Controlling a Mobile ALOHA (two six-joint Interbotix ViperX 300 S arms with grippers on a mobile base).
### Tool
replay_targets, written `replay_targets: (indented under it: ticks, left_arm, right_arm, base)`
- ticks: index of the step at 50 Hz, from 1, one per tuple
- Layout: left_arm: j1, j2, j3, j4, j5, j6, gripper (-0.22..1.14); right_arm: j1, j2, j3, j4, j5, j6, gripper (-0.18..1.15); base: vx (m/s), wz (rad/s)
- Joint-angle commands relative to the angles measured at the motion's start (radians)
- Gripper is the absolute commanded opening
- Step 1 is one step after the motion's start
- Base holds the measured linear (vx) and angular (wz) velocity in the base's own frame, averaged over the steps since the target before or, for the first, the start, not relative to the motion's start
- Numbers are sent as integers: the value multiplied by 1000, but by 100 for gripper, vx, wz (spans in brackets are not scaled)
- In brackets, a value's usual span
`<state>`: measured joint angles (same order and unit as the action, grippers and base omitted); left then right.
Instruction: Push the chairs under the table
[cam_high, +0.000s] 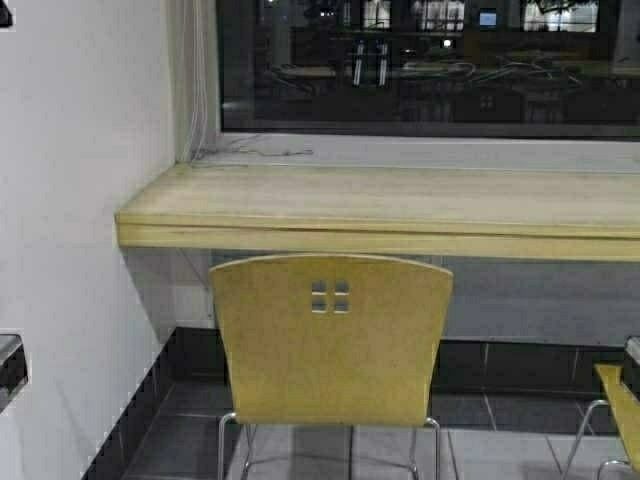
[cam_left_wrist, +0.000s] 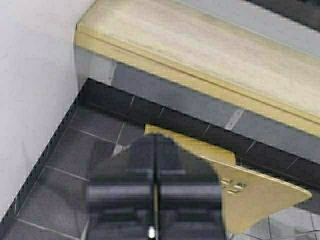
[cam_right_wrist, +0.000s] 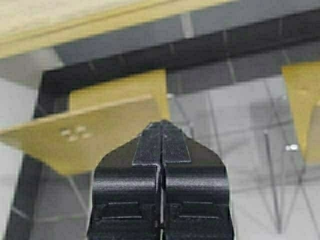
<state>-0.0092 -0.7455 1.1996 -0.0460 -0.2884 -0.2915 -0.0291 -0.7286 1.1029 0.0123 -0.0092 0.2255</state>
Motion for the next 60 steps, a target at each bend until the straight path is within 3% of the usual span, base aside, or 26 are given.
replay_targets:
  ticks: [1,34,60]
  left_arm:
    - [0,8,-25,0,-6,2,3]
    - [0,98,-23,-25,6,-35,3]
    - [-34,175,-28,-74,140,-236,3]
  right_arm:
    - [-2,18,-32,3,-3,-2,4]
    - [-2,84,-37,5,-3,20,4]
    - [15,98,-46,6,61,26,5]
  base:
    - [14,-1]
    - [20,-3]
    - [20,5]
